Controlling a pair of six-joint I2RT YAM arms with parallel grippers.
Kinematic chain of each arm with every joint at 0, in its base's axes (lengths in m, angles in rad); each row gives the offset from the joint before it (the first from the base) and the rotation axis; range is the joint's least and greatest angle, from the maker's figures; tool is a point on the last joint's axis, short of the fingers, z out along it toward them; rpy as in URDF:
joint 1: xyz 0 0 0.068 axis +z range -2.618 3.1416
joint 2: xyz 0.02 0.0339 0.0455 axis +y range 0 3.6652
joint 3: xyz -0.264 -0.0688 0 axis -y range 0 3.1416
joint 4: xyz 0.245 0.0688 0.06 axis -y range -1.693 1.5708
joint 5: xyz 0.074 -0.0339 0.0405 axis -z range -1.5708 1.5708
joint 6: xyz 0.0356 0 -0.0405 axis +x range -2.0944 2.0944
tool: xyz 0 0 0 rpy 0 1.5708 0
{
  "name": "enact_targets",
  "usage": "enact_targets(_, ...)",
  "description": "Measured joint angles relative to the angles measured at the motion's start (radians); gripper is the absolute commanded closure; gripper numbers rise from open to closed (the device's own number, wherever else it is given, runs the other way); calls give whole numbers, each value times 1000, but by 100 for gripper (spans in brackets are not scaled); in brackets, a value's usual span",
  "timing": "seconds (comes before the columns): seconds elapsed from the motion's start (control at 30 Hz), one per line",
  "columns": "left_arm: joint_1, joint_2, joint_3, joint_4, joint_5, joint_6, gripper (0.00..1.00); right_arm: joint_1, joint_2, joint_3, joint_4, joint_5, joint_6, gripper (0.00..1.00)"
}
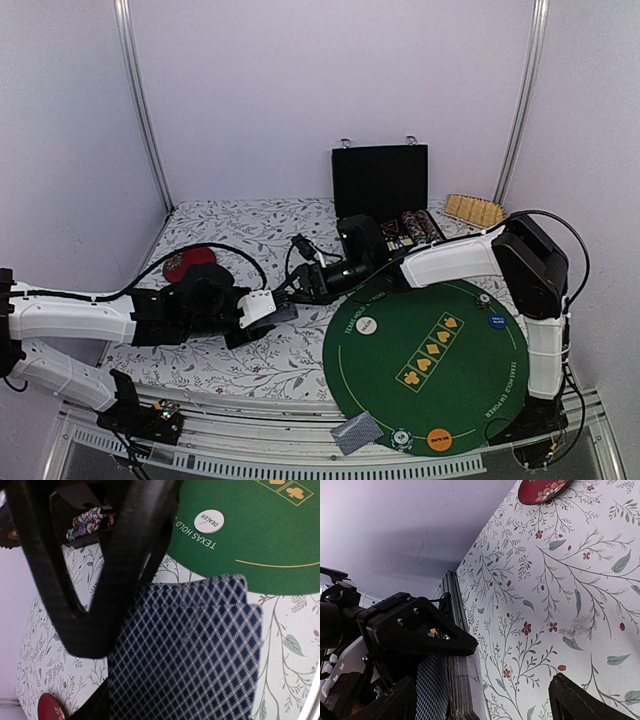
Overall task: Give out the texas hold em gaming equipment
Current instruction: Pick up the poker card from the face-down deck piles.
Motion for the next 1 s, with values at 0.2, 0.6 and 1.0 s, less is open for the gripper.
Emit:
enact_targets(0.2,-1,0,0,0,-13,1,48,9,14,0,-49,-6,-11,11)
enact_targets(0.6,-1,0,0,-5,-19,2,48,10,12,37,-182,21,-97,38)
enact_targets(1.0,-1,0,0,-7,-20,5,48,7,-57,34,-270,70,-161,75)
